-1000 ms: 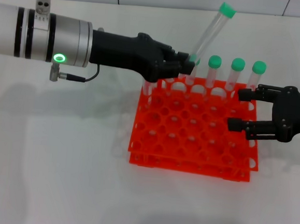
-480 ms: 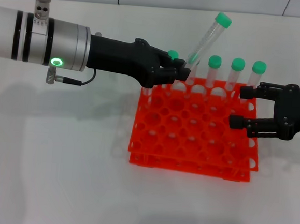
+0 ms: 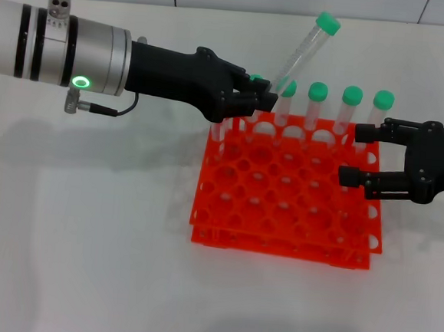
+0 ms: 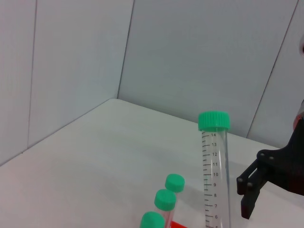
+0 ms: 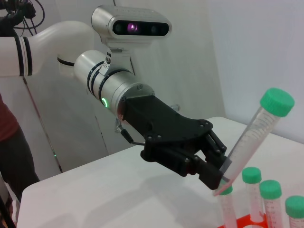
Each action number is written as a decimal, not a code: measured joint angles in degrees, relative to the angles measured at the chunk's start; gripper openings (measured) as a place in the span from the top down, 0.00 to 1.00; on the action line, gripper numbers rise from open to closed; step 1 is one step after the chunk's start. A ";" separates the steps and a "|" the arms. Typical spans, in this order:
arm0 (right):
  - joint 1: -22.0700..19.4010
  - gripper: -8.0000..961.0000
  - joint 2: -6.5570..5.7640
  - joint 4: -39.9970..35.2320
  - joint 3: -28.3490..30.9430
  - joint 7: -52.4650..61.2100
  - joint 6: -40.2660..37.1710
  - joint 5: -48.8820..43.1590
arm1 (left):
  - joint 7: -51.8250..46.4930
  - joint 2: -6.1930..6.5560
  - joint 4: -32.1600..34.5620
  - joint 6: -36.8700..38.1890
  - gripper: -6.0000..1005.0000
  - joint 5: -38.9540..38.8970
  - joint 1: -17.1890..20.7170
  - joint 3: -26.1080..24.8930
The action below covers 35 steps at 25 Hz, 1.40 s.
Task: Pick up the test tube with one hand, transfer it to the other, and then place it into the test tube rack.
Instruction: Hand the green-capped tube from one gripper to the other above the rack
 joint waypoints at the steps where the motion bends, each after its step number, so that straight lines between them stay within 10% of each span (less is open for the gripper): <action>1: 0.04 0.12 0.00 0.00 0.00 0.00 0.02 0.00 | 0.02 0.01 0.04 -0.02 0.82 0.01 -0.07 -0.02; 35: 1.09 0.12 0.00 -2.98 1.94 0.51 4.06 4.39 | 1.73 -1.30 -0.42 -1.05 0.82 -0.45 -1.22 0.62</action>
